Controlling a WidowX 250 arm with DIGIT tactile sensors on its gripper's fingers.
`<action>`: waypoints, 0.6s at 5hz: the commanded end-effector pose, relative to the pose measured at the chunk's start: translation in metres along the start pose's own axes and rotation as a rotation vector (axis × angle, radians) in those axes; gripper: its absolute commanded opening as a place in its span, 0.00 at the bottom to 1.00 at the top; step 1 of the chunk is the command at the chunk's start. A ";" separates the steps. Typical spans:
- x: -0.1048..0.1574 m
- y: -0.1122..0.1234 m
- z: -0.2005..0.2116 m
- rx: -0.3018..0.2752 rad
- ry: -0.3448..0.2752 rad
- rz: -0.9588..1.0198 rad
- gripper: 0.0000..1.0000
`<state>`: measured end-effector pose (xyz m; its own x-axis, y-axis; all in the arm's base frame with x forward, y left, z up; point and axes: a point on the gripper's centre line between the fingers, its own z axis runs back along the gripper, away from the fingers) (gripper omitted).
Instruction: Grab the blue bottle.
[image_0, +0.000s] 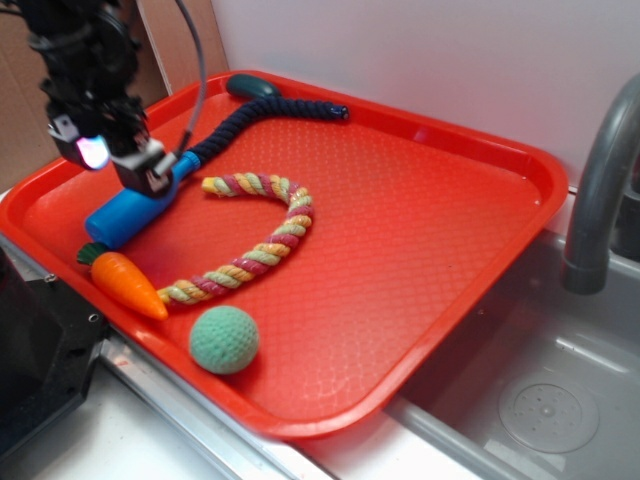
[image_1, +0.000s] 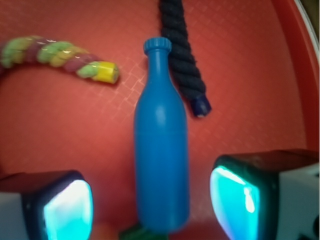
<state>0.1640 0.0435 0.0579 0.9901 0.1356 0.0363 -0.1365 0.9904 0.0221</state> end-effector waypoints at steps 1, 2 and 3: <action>0.012 -0.002 -0.019 0.008 0.022 -0.006 1.00; 0.010 -0.001 -0.021 0.003 0.030 -0.003 0.61; 0.006 -0.002 -0.009 0.004 0.026 -0.007 0.00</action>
<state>0.1628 0.0408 0.0422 0.9883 0.1483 -0.0353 -0.1475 0.9888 0.0237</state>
